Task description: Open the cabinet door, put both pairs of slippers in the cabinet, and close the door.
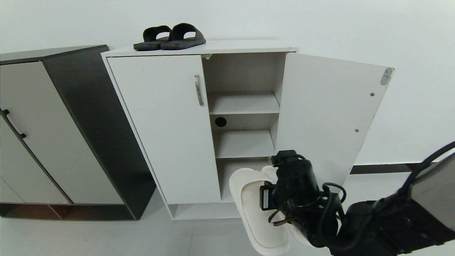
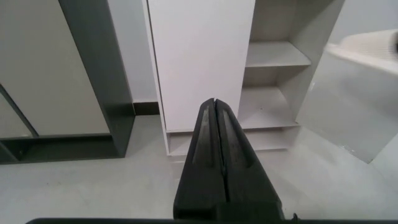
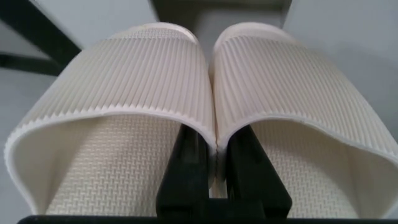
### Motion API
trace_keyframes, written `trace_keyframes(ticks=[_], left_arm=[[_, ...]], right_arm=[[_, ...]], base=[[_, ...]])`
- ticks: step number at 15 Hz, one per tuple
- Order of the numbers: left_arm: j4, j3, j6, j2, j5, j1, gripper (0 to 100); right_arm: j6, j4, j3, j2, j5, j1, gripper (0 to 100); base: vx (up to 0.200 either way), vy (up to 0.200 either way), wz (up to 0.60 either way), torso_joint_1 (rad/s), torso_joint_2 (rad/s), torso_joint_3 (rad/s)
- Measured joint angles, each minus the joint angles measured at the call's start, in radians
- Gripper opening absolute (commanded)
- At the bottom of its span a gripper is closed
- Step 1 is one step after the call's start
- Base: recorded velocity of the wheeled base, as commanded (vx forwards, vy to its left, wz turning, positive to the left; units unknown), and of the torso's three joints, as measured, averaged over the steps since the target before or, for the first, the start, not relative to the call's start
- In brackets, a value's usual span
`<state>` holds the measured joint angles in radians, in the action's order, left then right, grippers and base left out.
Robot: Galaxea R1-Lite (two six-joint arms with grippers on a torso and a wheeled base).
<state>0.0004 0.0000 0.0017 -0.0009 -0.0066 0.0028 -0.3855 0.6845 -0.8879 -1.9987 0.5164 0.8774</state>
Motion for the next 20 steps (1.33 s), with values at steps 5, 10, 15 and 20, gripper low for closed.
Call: trace_keyframes(ticks=[5, 10, 15, 20], left_arm=[[0.0, 0.0, 0.002, 0.0, 0.0, 0.0, 0], [0.0, 0.0, 0.004, 0.0, -0.001, 0.0, 0], [0.0, 0.0, 0.006, 0.0, -0.001, 0.0, 0], [0.0, 0.0, 0.003, 0.0, -0.001, -0.001, 0]], right_arm=[[0.038, -0.044, -0.188, -0.152, 0.037, 0.0, 0], [0.146, 0.02, -0.304, -0.233, 0.134, -0.018, 0], [0.334, 0.354, -0.293, -0.267, 0.185, -0.017, 0], [0.399, 0.454, -0.252, -0.271, 0.181, -0.017, 0]], base=[[0.0, 0.0, 0.0, 0.001, 0.0, -0.013], [0.0, 0.0, 0.0, 0.002, 0.01, -0.164], [0.0, 0.0, 0.0, 0.003, 0.0, -0.195], [0.0, 0.0, 0.0, 0.004, 0.0, -0.187]])
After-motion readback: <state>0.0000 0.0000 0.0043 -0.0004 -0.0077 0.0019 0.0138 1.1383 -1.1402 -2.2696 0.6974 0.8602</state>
